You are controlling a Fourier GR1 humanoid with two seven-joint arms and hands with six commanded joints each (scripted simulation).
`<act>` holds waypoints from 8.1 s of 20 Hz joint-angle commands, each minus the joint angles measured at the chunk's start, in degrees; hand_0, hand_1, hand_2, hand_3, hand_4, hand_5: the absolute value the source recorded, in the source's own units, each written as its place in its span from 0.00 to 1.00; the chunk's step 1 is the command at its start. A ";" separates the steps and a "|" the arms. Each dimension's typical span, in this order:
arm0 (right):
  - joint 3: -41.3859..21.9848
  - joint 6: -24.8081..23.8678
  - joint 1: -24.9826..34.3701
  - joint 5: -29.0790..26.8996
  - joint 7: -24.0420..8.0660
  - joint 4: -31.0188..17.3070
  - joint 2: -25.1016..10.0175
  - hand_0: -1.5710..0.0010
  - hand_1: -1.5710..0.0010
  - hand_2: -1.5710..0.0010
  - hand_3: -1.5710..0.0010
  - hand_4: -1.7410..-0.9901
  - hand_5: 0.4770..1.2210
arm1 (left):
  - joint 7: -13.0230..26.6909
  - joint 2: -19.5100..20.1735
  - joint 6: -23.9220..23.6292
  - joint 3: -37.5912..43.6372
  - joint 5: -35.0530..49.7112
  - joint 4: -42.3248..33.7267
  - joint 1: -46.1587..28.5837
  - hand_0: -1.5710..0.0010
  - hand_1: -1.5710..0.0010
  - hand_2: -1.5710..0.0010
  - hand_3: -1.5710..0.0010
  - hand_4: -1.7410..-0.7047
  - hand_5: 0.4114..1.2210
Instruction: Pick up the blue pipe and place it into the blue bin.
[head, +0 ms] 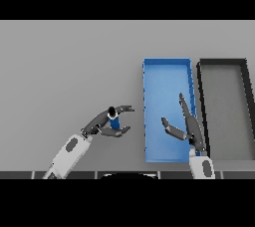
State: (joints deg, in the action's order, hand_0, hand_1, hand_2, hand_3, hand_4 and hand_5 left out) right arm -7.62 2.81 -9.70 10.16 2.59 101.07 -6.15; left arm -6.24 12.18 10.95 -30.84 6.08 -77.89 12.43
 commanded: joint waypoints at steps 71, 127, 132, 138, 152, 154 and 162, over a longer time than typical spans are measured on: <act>-17.33 27.78 36.82 -30.97 -22.93 0.49 0.10 0.11 0.12 0.11 0.16 0.39 0.66 | 4.57 -2.29 -1.61 -4.25 0.67 -13.77 3.06 0.13 0.14 0.20 0.16 0.05 1.00; 8.81 2.30 50.79 -43.74 -37.29 -17.90 -15.52 0.00 0.00 0.00 0.00 0.00 0.86 | 10.74 2.86 1.21 -4.52 -4.03 -12.54 3.58 1.00 1.00 1.00 1.00 0.82 0.08; 0.58 -3.74 41.94 -47.45 -37.53 -19.05 -20.15 0.00 0.00 0.00 0.00 0.00 0.87 | 9.21 3.42 1.34 -4.77 -4.01 -13.75 2.72 1.00 1.00 1.00 1.00 0.83 0.06; -14.95 -9.05 38.34 -55.41 -37.53 -23.45 -28.45 0.00 0.07 0.11 0.29 0.26 0.88 | 10.71 3.26 1.16 -4.93 -3.65 -14.29 2.25 1.00 1.00 1.00 1.00 0.83 0.05; -40.02 -10.37 47.46 -60.05 -34.14 -30.24 -36.50 0.95 0.96 0.96 0.97 0.82 0.39 | 11.31 2.67 1.12 -5.21 -3.74 -14.16 2.72 1.00 1.00 1.00 1.00 0.81 0.05; -40.65 -11.21 47.70 -58.78 -34.74 -30.28 -36.93 0.97 0.97 0.98 0.98 0.82 0.32 | 11.09 2.13 0.80 -5.13 -4.22 -12.69 2.91 1.00 1.00 1.00 1.00 0.80 0.06; -40.14 -10.15 47.73 -59.13 -33.30 -30.77 -36.95 0.99 0.99 0.99 1.00 0.82 0.26 | 11.61 1.48 1.06 -4.80 -3.48 -12.21 3.71 1.00 1.00 1.00 1.00 0.79 0.07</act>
State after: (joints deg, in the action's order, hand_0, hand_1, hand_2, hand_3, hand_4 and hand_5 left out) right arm -47.76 -7.35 38.03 -48.97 -30.68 70.30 -43.09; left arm 5.42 13.63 12.00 -35.65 2.60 -90.10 16.16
